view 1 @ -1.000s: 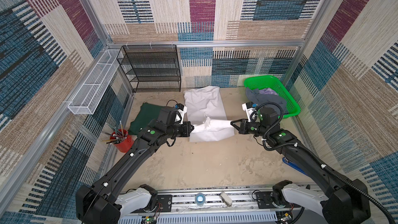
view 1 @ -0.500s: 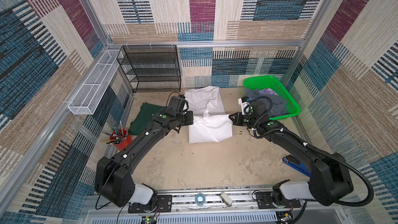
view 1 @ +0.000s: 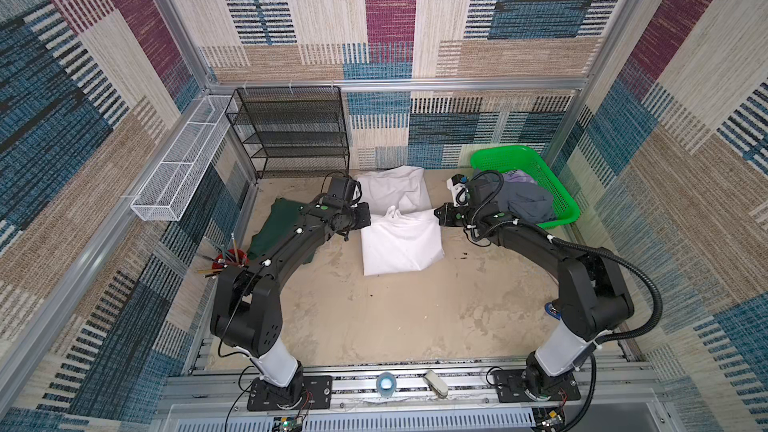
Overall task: Fold and stack the t-shirts
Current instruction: 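Lay the folded end down onto the far half with both grippers, then open both grippers and draw them back to the bundle's near edge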
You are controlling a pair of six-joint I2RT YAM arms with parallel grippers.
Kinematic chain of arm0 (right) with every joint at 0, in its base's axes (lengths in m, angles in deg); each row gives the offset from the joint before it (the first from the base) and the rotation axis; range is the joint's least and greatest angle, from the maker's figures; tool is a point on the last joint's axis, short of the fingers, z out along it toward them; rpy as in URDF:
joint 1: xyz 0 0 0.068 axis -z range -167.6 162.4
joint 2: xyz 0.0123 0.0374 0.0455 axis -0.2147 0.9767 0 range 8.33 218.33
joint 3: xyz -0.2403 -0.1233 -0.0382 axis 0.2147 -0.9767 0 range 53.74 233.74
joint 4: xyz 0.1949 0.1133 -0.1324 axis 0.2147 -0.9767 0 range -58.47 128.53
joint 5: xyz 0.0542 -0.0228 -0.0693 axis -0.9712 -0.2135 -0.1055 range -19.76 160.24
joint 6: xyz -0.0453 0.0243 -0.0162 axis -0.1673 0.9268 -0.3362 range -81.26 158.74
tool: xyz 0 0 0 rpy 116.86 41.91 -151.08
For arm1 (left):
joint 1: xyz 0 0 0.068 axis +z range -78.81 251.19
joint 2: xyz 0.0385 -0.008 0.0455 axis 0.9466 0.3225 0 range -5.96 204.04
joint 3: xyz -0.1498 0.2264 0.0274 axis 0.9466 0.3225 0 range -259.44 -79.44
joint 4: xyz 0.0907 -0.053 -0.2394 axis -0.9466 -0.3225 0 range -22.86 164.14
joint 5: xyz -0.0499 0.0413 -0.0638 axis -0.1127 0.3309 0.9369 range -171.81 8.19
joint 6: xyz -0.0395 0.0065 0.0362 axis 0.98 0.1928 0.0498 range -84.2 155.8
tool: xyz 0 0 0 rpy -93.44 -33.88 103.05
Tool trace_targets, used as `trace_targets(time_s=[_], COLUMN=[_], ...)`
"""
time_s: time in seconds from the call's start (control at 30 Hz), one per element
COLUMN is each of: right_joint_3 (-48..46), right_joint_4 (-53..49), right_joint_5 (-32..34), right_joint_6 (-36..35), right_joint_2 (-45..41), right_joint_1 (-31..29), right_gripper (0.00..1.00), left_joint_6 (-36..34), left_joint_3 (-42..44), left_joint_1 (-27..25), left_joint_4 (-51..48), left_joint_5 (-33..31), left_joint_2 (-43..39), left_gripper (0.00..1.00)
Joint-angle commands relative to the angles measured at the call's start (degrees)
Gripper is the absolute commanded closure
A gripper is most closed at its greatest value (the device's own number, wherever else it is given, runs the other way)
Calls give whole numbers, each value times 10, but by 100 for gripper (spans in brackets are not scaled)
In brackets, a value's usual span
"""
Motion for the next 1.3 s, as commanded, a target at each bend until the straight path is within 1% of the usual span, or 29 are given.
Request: trace_targets(time_s=[0.0, 0.17, 0.3, 0.37, 0.4, 0.43, 0.47, 0.53, 0.57, 0.63, 0.7, 0.77, 0.9, 0.97, 1.13, 1.27], right_joint_3=[30, 77, 95, 97, 98, 97, 92, 79, 67, 30, -7, -45, -123, -140, -168, -179], right_joint_4=[15, 7, -1, 5, 11, 19, 27, 41, 47, 60, 63, 57, 87, 92, 111, 115], right_joint_5=[-4, -16, -14, -16, -17, -13, -9, -3, -1, -2, -14, -29, -68, -86, -105, -118], right_joint_6=[-19, -29, -34, -37, -38, -39, -39, -42, -42, -36, -30, -25, -25, -32, -41, -42], right_joint_2=[30, 87, 125, 139, 142, 144, 141, 130, 118, 86, 57, 35, 7, 5, 0, 5], right_joint_1=[6, 11, 14, 14, 15, 15, 15, 15, 15, 15, 15, 15, 15, 15, 14, 14], right_gripper=[100, 100, 100, 100, 93, 80, 64, 52, 46, 42, 42, 42, 46, 50, 57, 61], left_joint_6=[-18, -22, -18, -15, -15, -14, -16, -25, -29, -34, -27, -11, 16, 28, 42, 54], left_joint_3=[-29, -72, -96, -104, -108, -112, -116, -115, -108, -84, -42, 14, 136, 184, 236, 252], left_joint_1=[14, 29, 39, 42, 44, 46, 48, 52, 53, 53, 53, 50, 37, 29, 9, -4], left_joint_4=[40, 42, 47, 49, 51, 53, 55, 70, 79, 98, 114, 124, 154, 178, 191, 198], left_joint_5=[27, 47, 72, 79, 81, 85, 87, 96, 96, 91, 93, 101, 126, 137, 139, 123], left_joint_2=[28, 87, 136, 158, 167, 177, 184, 189, 187, 166, 135, 96, 34, 11, 0, 5], left_gripper=[100, 100, 100, 98, 97, 93, 86, 67, 61, 52, 48, 47, 49, 50, 51, 51])
